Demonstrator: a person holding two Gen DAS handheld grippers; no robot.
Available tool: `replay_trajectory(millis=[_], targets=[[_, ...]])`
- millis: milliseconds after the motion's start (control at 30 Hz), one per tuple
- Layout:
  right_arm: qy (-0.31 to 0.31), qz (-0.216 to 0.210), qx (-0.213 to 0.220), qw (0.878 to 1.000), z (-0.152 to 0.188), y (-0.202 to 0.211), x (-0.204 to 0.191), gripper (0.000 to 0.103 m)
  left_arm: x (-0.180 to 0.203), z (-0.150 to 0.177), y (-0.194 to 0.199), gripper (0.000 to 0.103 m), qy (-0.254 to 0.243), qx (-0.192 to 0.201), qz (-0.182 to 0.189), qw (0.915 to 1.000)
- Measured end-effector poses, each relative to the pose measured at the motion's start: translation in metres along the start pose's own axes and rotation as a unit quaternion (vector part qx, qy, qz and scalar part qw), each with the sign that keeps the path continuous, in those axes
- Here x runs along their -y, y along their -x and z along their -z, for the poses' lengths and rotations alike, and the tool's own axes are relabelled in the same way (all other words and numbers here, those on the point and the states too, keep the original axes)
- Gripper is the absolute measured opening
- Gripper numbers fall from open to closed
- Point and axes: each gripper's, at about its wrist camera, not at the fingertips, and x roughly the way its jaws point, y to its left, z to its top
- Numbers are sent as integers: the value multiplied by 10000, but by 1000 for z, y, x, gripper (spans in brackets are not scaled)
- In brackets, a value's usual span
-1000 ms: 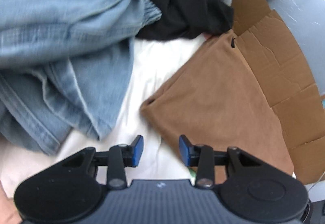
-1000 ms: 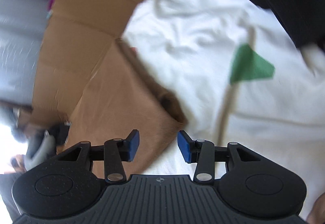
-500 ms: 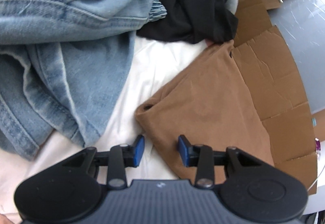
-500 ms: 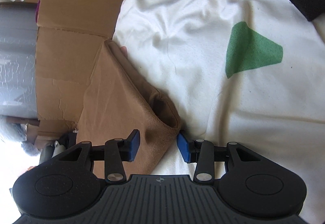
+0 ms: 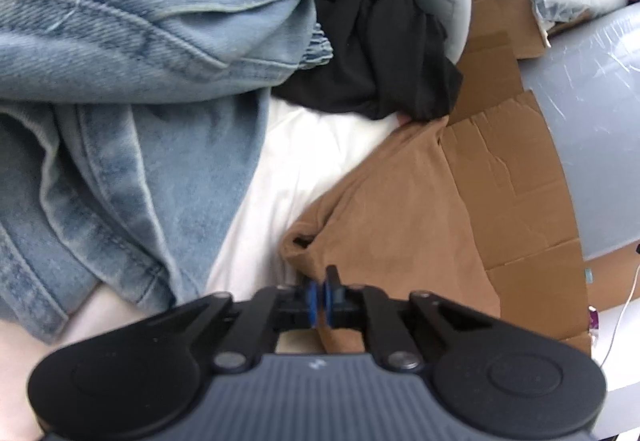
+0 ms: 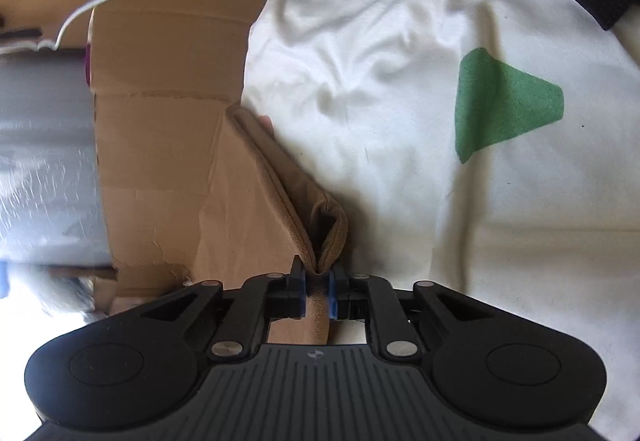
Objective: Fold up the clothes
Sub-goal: 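Pinch the folded shirt's edge with both tools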
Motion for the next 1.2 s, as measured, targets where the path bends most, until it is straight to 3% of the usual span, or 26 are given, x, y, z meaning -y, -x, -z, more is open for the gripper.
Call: replay_trajectory(millis=[133, 200, 367, 467, 633, 733, 867, 1067, 1200], targets=[[-26, 120, -81, 9999, 6, -5, 6, 32, -2, 0, -5, 15, 4, -38, -69, 10000], [-89, 113, -61, 9999, 9, -6, 10, 37, -2, 0, -7, 16, -39, -56, -86, 9999], [-124, 5, -48, 9999, 8, -16, 16, 36, -4, -4, -16, 17, -52, -65, -40, 10000], [-17, 5, -120, 9999, 3, -21, 14, 31, -5, -5, -22, 16, 27, -35, 13, 10000], [-37, 98, -28, 9999, 2, -19, 13, 4, -8, -6, -20, 6, 306, -26, 80, 9995], [207, 199, 118, 9995, 2, -14, 3, 3, -11, -9, -15, 3, 580, 15, 166, 9982], [201, 256, 272, 9991, -5, -6, -4, 3, 0, -10, -6, 3, 455, 40, 50, 9989], [326, 506, 290, 9978, -10, 10, -24, 2, 6, -6, 14, 3, 661, -15, 62, 9978], [352, 568, 348, 9972, -10, 25, -32, 2, 11, 0, 29, 2, 484, -106, -39, 9988]])
